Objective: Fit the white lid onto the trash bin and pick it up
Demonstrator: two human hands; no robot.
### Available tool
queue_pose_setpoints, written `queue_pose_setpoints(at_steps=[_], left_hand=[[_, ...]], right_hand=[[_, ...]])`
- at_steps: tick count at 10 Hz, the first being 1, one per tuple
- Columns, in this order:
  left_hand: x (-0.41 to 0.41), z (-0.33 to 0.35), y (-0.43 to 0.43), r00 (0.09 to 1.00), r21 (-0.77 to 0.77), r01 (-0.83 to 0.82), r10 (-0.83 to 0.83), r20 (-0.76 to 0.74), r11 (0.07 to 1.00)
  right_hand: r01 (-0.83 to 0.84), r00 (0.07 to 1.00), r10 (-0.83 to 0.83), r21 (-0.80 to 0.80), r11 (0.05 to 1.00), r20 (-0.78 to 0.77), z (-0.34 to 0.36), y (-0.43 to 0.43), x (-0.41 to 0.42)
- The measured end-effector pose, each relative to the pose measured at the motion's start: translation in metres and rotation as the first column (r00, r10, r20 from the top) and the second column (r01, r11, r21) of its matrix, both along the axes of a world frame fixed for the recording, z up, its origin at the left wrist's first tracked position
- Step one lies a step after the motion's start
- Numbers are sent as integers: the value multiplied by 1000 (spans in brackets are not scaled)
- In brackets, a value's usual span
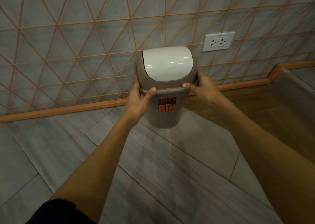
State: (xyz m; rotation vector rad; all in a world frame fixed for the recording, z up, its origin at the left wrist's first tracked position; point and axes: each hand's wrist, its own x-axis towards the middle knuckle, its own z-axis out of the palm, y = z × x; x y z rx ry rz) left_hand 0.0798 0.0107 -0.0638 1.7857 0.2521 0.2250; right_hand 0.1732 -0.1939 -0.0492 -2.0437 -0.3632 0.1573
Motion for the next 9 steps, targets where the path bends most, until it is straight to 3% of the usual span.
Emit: queue_pose_setpoints(at_steps=[4,7,9], left_hand=[[-2,4,-1,1000,61,1,-2,4,998],[-4,18,-6,985,180,-96,119,-122,979],[-41,108,-7,986,328,-24,76,-146,944]], right_hand=[[101,995,-102,-20,995,-20,10,4,-15],[147,975,-128,-93,985,181,30,21,-29],[127,982,-78,-298,946,173,106,24,-66]])
